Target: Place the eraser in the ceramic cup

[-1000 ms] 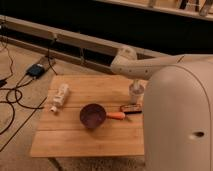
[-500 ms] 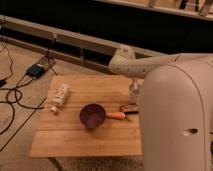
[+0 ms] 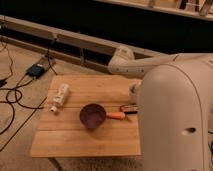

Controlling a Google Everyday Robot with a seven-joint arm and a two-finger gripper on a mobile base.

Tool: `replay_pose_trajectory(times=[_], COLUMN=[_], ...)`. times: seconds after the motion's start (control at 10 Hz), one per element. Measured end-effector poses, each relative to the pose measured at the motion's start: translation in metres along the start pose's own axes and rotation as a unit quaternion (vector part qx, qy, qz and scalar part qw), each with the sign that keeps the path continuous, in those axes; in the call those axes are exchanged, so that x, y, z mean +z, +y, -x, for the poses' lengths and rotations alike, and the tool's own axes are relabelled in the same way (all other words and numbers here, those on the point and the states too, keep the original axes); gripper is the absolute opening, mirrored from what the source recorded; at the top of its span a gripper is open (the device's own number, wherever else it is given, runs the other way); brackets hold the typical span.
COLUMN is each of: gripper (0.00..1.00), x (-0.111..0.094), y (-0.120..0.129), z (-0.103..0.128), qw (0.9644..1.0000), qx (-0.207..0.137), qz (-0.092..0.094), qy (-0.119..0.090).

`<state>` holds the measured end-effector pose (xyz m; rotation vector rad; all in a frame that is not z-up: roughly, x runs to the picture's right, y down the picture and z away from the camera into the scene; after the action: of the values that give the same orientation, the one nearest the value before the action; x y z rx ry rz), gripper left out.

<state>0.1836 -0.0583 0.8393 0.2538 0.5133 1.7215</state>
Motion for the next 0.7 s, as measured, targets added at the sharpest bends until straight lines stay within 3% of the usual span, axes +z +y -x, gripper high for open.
replay_pose_trajectory(times=[0.2,0.7], gripper=[0.80,0.80], x=[-0.0113,-0.0109], y=[0.0048,0.0053], z=[-0.0030,-0.0036], qw=[1.0000,1.0000], qx=[-0.004,-0.007], qz=[0.007,0.007], qy=[0.000,0.000])
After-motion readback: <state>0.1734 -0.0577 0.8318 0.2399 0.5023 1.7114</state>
